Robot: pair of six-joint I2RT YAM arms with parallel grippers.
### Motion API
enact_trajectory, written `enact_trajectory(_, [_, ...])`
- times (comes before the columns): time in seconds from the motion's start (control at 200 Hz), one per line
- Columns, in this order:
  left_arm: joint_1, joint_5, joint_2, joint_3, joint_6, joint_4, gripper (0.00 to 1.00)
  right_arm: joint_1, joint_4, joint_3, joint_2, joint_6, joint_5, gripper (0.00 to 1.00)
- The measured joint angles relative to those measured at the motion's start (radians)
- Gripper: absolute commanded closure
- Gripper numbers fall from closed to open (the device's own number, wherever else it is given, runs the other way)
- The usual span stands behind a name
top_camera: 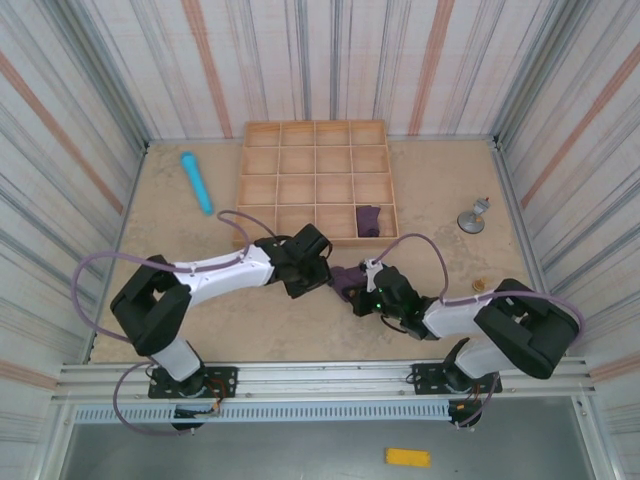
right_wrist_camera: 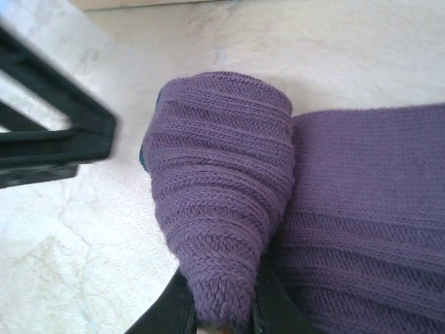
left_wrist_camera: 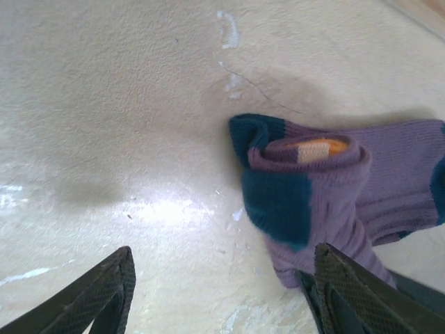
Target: Roll the socks
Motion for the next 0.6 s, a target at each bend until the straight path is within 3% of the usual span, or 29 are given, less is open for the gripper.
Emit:
enact_trajectory(0.205, [-0.025, -0.059, -0.061, -0.013, 0.031, 0.031, 0.45, -0.081, -0.066, -0.031, -0.072, 0.127, -0.079, 1.0])
enact_trajectory(0.596, [-0.055, -0.027, 0.063, 0.009, 0.075, 0.106, 0.5, -0.183, -0.101, -0.08, -0.13, 0.296, -0.184, 1.0])
